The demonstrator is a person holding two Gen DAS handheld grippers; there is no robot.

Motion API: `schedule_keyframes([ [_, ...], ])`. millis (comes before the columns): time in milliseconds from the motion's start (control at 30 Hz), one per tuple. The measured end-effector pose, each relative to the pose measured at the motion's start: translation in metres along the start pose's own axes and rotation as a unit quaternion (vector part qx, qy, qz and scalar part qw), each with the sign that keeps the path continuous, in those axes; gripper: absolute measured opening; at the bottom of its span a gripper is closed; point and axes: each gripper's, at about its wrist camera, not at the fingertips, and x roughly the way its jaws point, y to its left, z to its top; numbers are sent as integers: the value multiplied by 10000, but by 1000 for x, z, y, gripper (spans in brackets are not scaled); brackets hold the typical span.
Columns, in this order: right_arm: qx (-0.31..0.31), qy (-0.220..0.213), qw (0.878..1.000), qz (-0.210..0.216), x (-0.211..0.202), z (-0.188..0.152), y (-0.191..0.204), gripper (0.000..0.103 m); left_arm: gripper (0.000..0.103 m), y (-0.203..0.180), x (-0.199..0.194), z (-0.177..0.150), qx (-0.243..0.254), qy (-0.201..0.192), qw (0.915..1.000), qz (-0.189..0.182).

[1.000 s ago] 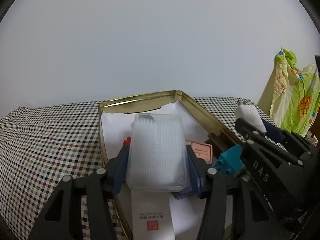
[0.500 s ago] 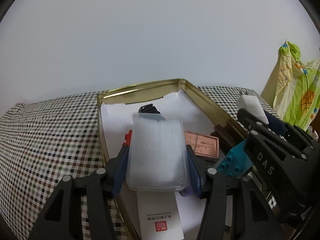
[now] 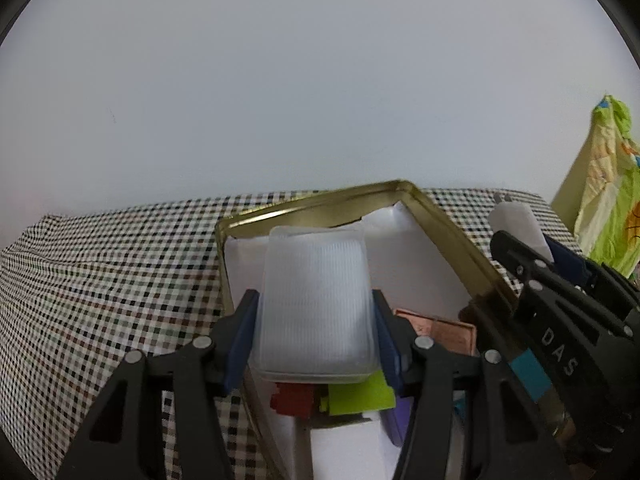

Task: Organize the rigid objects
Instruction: 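Carry the clear case and white charger over the gold tray with both grippers, then lower the clear case and charger into the tray and open both grippers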

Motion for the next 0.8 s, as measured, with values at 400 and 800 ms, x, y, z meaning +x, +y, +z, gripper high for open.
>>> schedule_keyframes([
  [400, 12, 611, 9979, 233, 35, 17, 4, 41, 54, -1, 10, 6, -6, 260, 9996, 88],
  [800, -138, 966, 9947, 329, 52, 15, 23, 41, 54, -6, 12, 2, -106, 393, 9992, 41],
])
